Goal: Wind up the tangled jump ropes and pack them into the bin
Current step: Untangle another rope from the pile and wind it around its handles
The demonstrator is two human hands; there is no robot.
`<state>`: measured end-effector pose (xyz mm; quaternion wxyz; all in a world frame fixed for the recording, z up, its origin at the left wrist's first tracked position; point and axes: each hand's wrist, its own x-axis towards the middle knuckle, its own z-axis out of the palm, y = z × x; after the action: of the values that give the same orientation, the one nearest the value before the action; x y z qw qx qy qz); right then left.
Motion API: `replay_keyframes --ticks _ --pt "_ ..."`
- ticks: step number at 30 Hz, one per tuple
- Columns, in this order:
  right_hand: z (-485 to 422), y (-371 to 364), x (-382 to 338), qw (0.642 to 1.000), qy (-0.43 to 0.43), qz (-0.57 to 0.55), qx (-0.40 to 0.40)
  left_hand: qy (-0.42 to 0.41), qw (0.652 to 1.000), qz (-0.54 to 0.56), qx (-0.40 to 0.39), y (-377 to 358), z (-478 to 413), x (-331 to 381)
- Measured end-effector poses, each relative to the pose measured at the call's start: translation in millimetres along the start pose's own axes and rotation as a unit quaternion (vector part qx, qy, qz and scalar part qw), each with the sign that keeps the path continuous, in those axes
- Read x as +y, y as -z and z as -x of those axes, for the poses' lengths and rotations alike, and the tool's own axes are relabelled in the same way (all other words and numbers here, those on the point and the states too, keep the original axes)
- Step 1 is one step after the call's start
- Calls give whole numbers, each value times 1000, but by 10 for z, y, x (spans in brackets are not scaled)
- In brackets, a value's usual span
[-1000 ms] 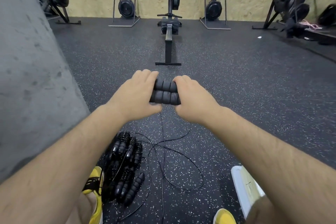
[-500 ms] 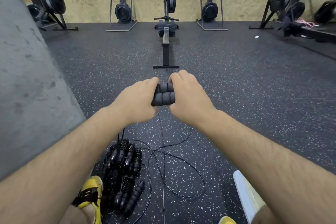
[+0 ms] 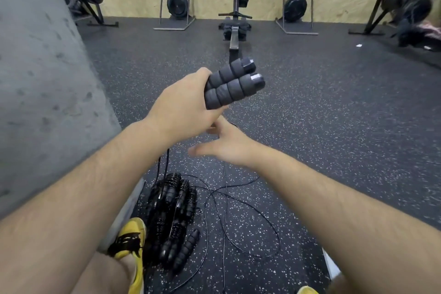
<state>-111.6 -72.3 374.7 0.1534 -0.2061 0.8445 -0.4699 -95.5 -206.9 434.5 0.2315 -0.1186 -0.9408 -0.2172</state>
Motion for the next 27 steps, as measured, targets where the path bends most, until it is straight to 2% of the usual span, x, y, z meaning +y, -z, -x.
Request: replay_keyframes --ticks 1,2,3,4,5,7,9,11,14,16,18,24,27 --pt "-31 -193 -80 998 54 34 -25 -2 1000 14 3 6 20 14" --pt "-39 -340 -172 990 130 55 -5 -6 1000 28 6 9 40 19" --pt "-17 -406 -279 986 151 58 42 -10 999 38 8 19 59 23" --pt "-50 -426 -358 985 162 32 52 -16 999 44 10 32 74 20" --pt "-62 -477 -380 978 196 65 27 -21 999 48 10 49 84 7" --pt "-138 -569 -365 989 133 -45 -46 -32 998 50 5 113 92 -48" --pt "-166 -374 -296 994 88 -52 -48 -49 998 39 -12 200 93 -143" --pt "-132 -84 -195 993 84 -63 -47 -66 997 6 -34 252 83 -246" --pt "42 349 -111 996 85 -32 -26 -104 989 -81 -69 202 71 -323" --pt "147 541 -23 993 101 62 5 -133 982 -123 -63 159 73 -326" --pt "241 690 68 990 75 118 11 -134 981 -132 -51 156 76 -329" --pt "386 925 84 985 78 123 91 -126 979 -157 -41 122 41 -331" --pt "421 972 136 982 72 143 103 -108 980 -159 -40 107 38 -330"
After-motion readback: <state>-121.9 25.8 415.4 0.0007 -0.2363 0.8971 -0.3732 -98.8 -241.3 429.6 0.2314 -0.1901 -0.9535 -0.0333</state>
